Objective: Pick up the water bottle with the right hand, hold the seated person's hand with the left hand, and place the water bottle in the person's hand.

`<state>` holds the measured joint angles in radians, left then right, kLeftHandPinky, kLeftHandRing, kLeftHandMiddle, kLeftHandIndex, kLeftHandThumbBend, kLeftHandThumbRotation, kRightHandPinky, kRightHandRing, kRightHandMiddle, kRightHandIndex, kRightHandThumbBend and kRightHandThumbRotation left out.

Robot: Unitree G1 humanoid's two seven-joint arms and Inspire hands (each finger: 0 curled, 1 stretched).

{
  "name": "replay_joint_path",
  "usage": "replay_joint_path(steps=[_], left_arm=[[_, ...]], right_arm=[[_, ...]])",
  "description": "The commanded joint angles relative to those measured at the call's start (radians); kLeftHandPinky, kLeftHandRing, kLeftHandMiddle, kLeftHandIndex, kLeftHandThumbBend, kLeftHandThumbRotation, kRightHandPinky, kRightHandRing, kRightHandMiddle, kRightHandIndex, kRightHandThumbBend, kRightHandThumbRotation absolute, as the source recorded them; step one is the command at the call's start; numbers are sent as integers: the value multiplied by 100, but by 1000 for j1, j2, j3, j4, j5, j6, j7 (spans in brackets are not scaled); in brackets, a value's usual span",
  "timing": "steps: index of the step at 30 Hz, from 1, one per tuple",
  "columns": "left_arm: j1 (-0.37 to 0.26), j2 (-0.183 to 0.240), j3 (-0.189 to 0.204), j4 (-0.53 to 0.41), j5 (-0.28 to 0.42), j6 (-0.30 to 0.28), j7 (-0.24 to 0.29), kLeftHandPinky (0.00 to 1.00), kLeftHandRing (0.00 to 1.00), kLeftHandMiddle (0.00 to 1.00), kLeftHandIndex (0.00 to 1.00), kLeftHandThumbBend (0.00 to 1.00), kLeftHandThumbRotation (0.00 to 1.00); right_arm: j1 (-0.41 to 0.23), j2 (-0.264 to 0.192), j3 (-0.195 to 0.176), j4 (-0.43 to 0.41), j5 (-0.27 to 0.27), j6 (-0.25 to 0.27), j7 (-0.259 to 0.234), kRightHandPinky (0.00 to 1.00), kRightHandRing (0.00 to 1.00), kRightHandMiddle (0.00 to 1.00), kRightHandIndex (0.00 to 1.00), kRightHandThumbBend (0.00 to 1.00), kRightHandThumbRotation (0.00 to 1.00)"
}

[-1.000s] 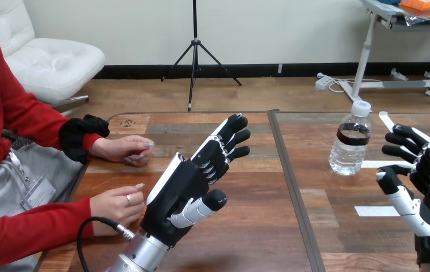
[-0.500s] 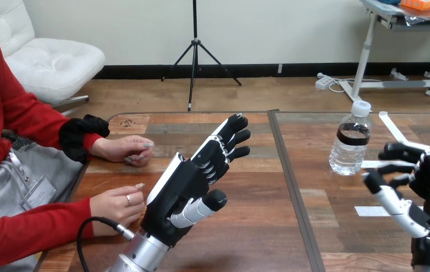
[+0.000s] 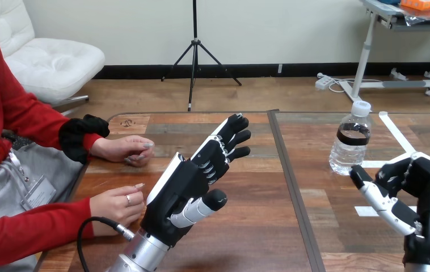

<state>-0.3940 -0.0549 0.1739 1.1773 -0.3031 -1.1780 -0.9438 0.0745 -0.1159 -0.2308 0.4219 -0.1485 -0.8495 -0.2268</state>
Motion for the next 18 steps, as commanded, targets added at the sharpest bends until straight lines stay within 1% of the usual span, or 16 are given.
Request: replay_joint_path(steps=[1, 3, 4, 6, 7, 9, 10, 13, 15, 16, 18], left_arm=[[-32, -6, 1, -18, -2, -9, 3, 89, 95, 96, 96, 100, 77], [-32, -6, 1, -18, -2, -9, 4, 89, 95, 96, 96, 100, 77], [-32, -6, 2, -18, -2, -9, 4, 89, 95, 96, 96, 100, 77], [-32, -7, 2, -17, -3, -10, 4, 89, 95, 96, 96, 100, 77], [-32, -7, 2, -17, -5, -9, 2, 89, 95, 96, 96, 100, 77], [-32, -8, 3, -17, -6, -8, 0, 89, 95, 96, 96, 100, 77], [-32, -8, 3, -17, -7, -7, -1, 89, 95, 96, 96, 100, 77], [-32, -9, 2, -17, -7, -8, -3, 89, 95, 96, 96, 100, 77], [-32, -9, 2, -17, -6, -10, -3, 89, 95, 97, 96, 100, 77], [-32, -9, 2, -17, -6, -10, -3, 89, 95, 97, 96, 100, 77], [-32, -9, 2, -17, -6, -10, -3, 89, 95, 97, 96, 100, 77]], right_arm=[[-29, -19, 16, -56, 21, 10, 28, 8, 12, 17, 17, 81, 26], [-27, -25, 18, -59, 22, 13, 41, 8, 13, 18, 19, 83, 28], [-26, -32, 24, -60, 36, 13, 61, 8, 13, 18, 20, 84, 28], [-25, -37, 29, -61, 55, 14, 86, 9, 14, 20, 24, 86, 28], [-24, -39, 35, -62, 80, 14, 109, 10, 15, 21, 25, 87, 28], [-23, -40, 39, -63, 111, 15, 136, 13, 18, 25, 32, 91, 27], [-23, -41, 40, -61, 119, 11, 146, 14, 19, 26, 33, 92, 26], [-23, -42, 38, -59, 126, 8, 160, 19, 25, 32, 39, 95, 26], [-22, -41, 36, -61, 126, 11, 165, 25, 31, 38, 43, 97, 26], [-19, -41, 34, -64, 120, 16, 165, 31, 37, 44, 48, 98, 26], [-17, -42, 32, -67, 114, 21, 166, 35, 42, 48, 51, 99, 27]])
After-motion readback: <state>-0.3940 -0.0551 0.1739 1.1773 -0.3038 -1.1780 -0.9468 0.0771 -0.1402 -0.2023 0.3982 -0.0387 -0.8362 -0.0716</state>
